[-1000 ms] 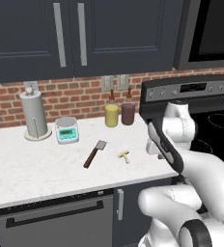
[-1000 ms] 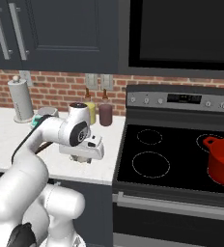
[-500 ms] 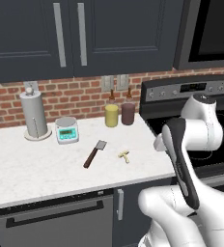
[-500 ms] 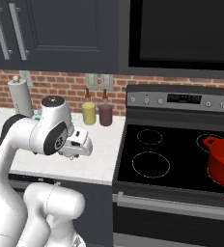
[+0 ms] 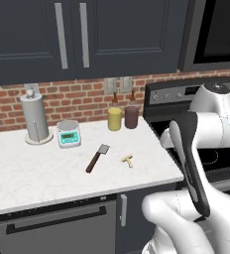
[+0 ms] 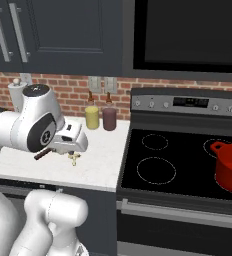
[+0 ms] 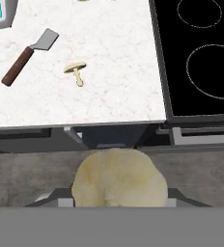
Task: Put the garlic and mushroom in the pot. Retrieve the spatula and lightly stir the vegetables in the pot.
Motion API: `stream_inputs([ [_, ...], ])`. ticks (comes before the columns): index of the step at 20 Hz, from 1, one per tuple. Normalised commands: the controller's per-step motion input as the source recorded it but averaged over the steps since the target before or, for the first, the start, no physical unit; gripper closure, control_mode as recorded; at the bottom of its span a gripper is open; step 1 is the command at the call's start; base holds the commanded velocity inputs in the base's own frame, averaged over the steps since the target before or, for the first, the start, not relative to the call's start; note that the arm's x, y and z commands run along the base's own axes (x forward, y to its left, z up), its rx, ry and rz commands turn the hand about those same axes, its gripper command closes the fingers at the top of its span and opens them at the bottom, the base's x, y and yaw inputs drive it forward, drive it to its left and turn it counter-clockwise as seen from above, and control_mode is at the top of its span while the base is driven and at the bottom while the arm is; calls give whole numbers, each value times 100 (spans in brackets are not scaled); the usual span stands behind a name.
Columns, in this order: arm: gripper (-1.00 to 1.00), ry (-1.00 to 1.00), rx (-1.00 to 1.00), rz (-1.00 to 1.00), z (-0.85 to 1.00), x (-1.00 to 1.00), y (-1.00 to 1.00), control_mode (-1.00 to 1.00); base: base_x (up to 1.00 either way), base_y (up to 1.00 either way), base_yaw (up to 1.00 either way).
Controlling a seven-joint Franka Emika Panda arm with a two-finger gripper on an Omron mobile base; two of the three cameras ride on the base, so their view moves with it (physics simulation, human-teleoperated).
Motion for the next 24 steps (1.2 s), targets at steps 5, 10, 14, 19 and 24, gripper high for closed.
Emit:
stream_inputs([
  [5,100,0,0,0,0,0,0,-100,0,0,0],
  [10,100,0,0,0,0,0,0,-100,0,0,0],
  [14,100,0,0,0,0,0,0,100,0,0,0],
  [19,100,0,0,0,0,0,0,100,-22,-53,0],
  [24,100,0,0,0,0,0,0,100,0,-60,0],
])
